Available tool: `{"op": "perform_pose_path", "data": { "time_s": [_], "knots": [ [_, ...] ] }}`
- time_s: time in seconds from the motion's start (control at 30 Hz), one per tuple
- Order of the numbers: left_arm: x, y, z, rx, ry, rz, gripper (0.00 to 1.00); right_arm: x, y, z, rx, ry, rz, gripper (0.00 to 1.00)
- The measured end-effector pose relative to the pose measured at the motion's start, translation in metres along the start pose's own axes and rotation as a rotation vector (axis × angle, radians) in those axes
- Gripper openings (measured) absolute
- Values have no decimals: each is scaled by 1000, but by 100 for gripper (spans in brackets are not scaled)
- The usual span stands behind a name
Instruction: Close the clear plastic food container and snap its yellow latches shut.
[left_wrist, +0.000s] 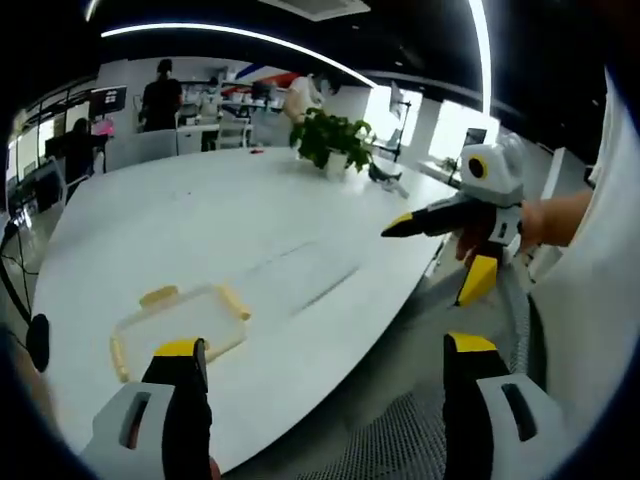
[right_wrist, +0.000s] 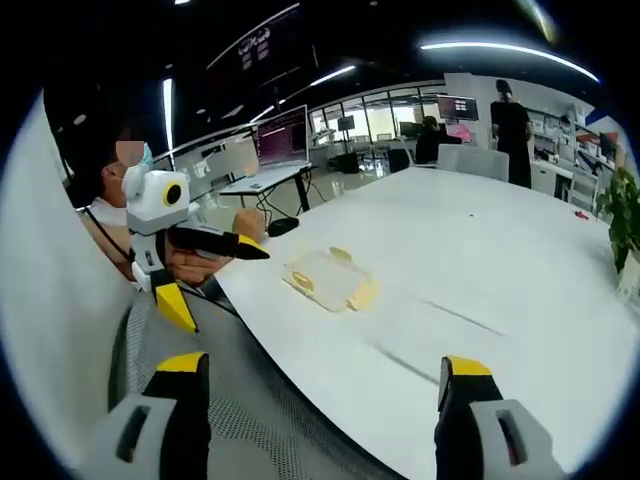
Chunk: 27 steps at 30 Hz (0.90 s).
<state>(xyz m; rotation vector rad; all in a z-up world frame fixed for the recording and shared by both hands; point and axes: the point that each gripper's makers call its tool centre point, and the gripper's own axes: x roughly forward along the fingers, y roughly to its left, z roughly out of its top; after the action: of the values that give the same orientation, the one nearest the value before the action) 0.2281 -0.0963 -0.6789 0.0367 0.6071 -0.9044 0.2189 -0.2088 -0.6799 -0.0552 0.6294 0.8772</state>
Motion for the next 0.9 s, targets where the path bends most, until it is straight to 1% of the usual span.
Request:
{"op": "perform_pose_path", "data": {
  "time_s": [0.37, 0.63, 0.9],
  "knots": [
    [1, 0, 0, -2, 1, 0, 98, 0, 1, 0, 2, -2, 7, 95],
    [3, -1, -3, 5, 21, -12, 98, -1, 2, 3, -5, -20, 16, 94],
    [1, 1, 0, 1, 3, -3, 98, 2, 4, 1, -5, 0, 32, 94]
  ]
}}
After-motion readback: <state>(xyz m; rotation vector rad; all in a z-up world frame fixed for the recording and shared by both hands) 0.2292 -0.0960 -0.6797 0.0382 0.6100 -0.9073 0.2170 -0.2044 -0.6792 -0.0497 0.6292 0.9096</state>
